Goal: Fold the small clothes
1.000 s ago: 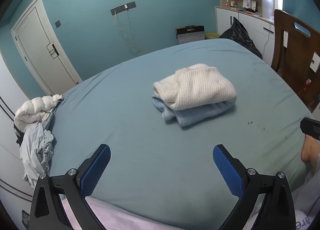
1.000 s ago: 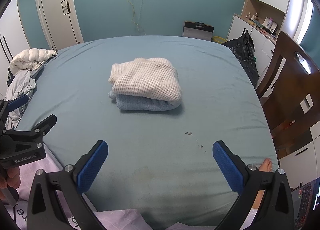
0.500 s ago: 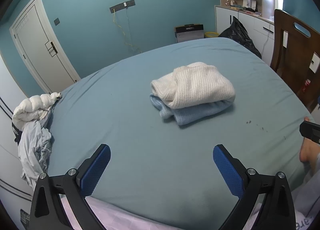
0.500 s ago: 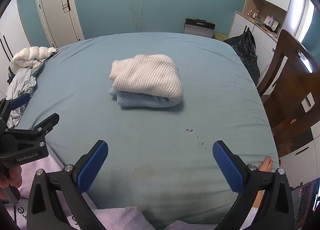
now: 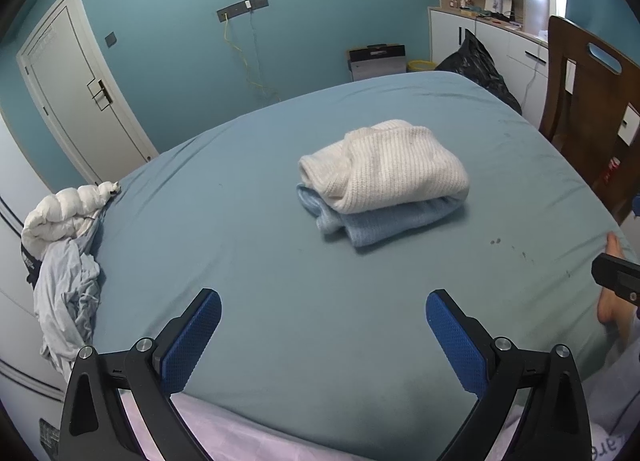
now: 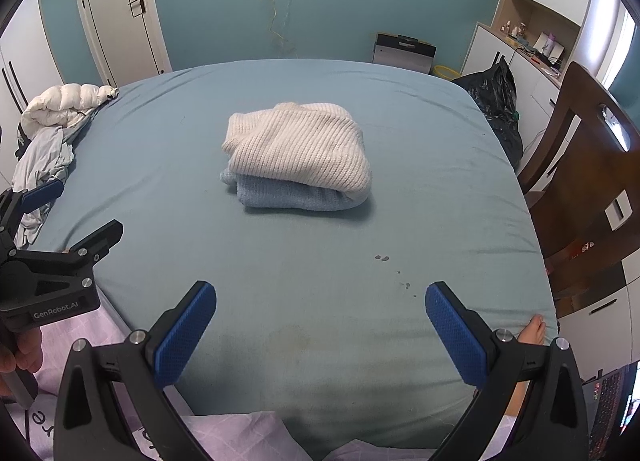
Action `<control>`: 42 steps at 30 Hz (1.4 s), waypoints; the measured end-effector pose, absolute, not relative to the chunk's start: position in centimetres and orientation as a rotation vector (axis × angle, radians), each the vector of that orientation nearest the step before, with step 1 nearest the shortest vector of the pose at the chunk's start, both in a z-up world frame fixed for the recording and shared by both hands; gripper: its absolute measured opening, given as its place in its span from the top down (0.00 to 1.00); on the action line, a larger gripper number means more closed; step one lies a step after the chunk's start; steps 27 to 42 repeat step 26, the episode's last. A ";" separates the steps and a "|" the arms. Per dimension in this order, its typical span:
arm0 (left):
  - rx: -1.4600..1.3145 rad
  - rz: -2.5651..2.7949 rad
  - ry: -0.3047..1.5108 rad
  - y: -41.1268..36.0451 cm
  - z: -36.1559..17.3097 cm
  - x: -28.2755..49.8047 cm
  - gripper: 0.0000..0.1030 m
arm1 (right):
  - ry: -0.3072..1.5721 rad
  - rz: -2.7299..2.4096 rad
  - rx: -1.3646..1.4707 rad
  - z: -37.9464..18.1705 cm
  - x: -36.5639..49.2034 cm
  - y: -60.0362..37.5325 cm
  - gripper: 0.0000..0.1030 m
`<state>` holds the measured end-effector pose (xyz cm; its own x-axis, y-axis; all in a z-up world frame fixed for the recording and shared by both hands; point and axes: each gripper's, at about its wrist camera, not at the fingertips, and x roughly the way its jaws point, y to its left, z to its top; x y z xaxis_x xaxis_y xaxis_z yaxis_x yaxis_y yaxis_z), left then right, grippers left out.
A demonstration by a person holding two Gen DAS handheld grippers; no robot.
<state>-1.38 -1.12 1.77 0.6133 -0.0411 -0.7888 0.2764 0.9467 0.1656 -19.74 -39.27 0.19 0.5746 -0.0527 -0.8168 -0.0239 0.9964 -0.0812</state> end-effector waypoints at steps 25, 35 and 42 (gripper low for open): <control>0.281 -0.205 0.908 -1.8 1.4 -1.5 0.00 | 0.978 -0.008 -0.098 -0.1 -19.8 -39.0 0.01; 0.283 -0.203 0.907 -1.8 1.4 -1.6 0.00 | 0.979 -0.008 -0.097 -0.1 -19.9 -39.0 0.01; 0.283 -0.203 0.907 -1.8 1.4 -1.6 0.00 | 0.979 -0.008 -0.097 -0.1 -19.9 -39.0 0.01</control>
